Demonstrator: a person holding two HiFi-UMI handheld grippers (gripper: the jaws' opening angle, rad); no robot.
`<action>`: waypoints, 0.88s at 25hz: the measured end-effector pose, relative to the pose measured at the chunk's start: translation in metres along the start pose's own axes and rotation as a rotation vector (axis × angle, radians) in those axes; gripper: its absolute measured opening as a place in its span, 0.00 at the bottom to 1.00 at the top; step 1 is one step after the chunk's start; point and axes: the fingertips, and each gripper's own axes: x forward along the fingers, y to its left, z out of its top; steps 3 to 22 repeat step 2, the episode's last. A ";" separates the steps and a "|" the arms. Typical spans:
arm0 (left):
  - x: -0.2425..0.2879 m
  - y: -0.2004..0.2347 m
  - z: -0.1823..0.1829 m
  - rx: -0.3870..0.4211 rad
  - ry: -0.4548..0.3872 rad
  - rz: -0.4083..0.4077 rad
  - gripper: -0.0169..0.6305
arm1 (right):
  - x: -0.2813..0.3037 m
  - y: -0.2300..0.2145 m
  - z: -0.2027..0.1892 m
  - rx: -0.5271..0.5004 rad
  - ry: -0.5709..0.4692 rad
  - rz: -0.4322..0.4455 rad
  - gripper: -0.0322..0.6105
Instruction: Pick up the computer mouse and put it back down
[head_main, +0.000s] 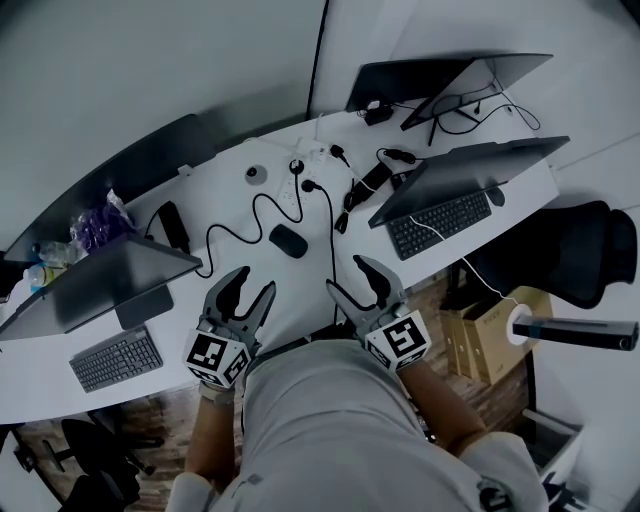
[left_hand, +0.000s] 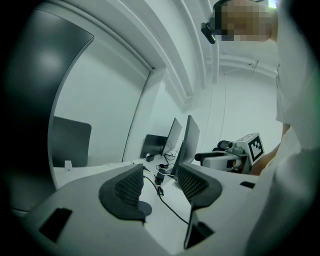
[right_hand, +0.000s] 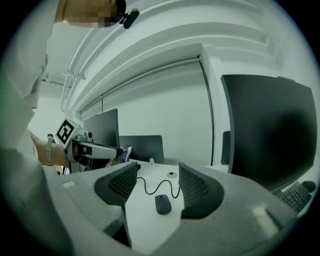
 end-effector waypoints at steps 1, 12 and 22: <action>0.000 0.000 0.000 -0.001 0.000 0.000 0.36 | 0.000 0.000 0.000 -0.001 0.000 -0.001 0.46; -0.001 0.000 -0.001 -0.002 0.001 -0.001 0.36 | -0.001 0.001 0.000 0.000 0.000 -0.004 0.46; -0.001 0.000 -0.001 -0.002 0.001 -0.001 0.36 | -0.001 0.001 0.000 0.000 0.000 -0.004 0.46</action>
